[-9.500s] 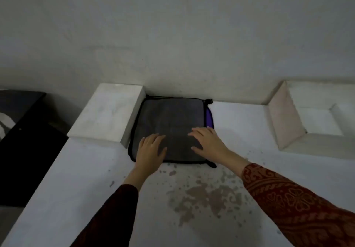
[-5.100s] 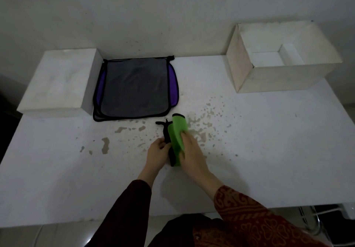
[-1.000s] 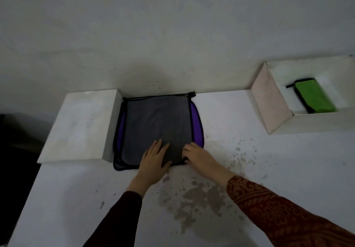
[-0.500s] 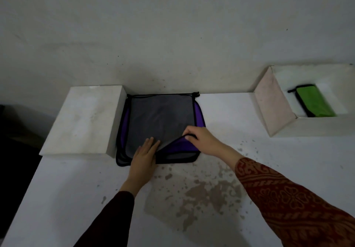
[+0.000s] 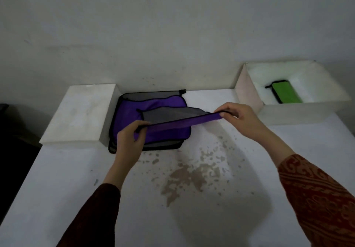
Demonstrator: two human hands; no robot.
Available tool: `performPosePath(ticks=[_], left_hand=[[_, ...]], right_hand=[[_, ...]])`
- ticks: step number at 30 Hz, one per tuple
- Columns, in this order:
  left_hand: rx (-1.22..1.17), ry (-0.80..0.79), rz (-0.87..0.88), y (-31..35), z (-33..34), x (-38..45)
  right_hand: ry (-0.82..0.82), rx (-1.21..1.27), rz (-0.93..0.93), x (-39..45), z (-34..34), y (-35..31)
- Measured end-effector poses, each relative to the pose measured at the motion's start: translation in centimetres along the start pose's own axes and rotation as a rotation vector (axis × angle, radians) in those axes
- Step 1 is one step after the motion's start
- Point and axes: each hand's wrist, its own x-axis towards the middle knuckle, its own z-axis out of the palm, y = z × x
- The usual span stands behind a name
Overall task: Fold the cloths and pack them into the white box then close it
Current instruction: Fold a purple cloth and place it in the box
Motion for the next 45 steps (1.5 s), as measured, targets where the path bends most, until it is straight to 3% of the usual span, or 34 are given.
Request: performPosePath(ticks=[3,8,11,14,19,24,33,36,40,45], left_hand=[[-0.164,-0.131,-0.067,2.0,0.5,-4.5],[-0.272,-0.502,-0.231,3.3,2.0,-13.4],[-0.327,-0.597,-0.322,3.4,2.6,-16.9],[-0.313,-0.557,-0.374,3.2,3.4,-17.6],[-0.225,-0.294,-0.446,1.5,5.9,-13.1],[-0.071,-0.192,-0.477,-1.0,9.1,-8.2],[0.095,-0.176,-0.506,-3.2,11.3,-6.7],[0.205,-0.264,-0.541,-2.9,11.5,-7.8],[0.491,-0.399,-0.469,-2.1,11.9,-8.6],[0.131,-0.329,-0.610,-1.9,11.5,-8.7]], right_hand=[[-0.094,0.084,0.135,-5.6,-3.0,0.7],[-0.398,0.105,0.355,-14.9,-5.3,4.4],[-0.493,0.103,0.440,-18.3,-5.1,6.0],[-0.453,0.103,0.462,-18.8,-4.5,7.1],[-0.144,0.074,0.467,-14.4,-3.0,9.1],[-0.021,-0.090,0.467,-8.4,-0.1,11.3],[0.099,-0.275,0.608,-6.4,2.4,13.1],[0.051,-0.396,0.786,-8.6,3.0,13.1],[0.001,-0.459,0.773,-10.0,4.2,12.4],[-0.007,-0.113,0.954,-10.1,3.4,11.7]])
